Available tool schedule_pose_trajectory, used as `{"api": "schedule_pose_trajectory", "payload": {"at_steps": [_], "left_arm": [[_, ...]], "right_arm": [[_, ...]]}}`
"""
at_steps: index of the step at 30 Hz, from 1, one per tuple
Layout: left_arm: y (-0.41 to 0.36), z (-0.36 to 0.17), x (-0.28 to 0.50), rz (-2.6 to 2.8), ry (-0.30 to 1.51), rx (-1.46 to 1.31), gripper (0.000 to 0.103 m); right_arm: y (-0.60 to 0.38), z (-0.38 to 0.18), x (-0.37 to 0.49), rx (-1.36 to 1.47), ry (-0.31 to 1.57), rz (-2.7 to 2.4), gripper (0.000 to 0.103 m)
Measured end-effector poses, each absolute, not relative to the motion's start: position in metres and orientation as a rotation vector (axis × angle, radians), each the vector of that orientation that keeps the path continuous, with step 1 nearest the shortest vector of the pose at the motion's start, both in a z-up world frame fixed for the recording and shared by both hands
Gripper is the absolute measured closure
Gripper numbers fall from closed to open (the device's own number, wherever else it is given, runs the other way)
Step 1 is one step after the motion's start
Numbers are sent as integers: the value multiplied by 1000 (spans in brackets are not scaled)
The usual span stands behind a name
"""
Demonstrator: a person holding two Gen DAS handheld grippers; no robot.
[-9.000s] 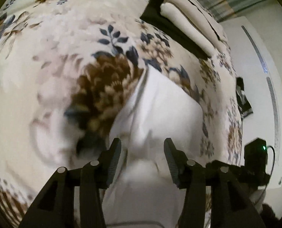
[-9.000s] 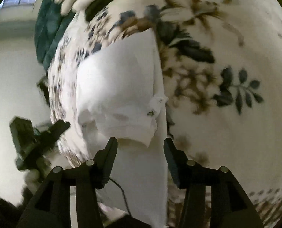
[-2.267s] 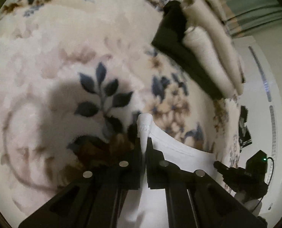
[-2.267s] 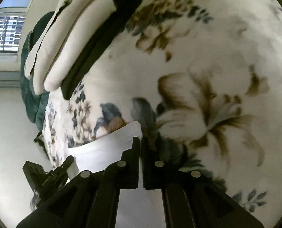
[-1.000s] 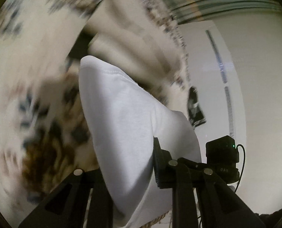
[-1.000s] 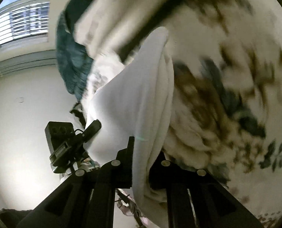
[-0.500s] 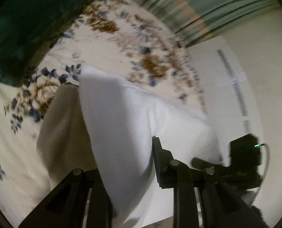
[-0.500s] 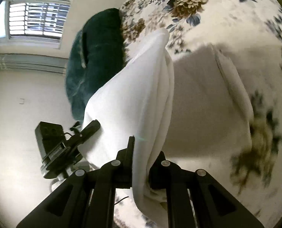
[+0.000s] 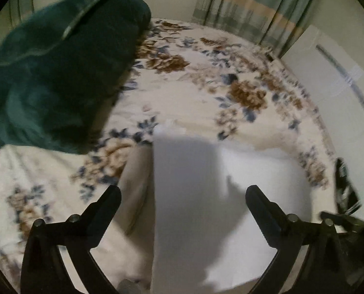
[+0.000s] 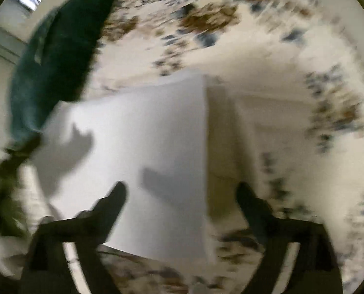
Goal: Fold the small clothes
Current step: 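Open both grippers and withdraw from the folded T-shirt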
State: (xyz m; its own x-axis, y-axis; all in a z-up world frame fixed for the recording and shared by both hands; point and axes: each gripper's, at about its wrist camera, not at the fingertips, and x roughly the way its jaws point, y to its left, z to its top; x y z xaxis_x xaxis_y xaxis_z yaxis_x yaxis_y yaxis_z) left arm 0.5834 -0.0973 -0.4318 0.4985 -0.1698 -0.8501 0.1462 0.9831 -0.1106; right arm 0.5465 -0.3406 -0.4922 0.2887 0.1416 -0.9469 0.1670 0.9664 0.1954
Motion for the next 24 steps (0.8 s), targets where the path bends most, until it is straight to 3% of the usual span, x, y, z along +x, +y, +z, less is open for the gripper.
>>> {"api": "schedule_pose_trajectory", "payload": {"at_steps": [9,24], "left_arm": [[-103,-390,512,-117,1004,38,0],[-110,-219,347,-71,806,56,0]], "right_arm": [[-332,-431,470,99,1174,-195,0],[-325,-220,292,41,910,-281,0]]}}
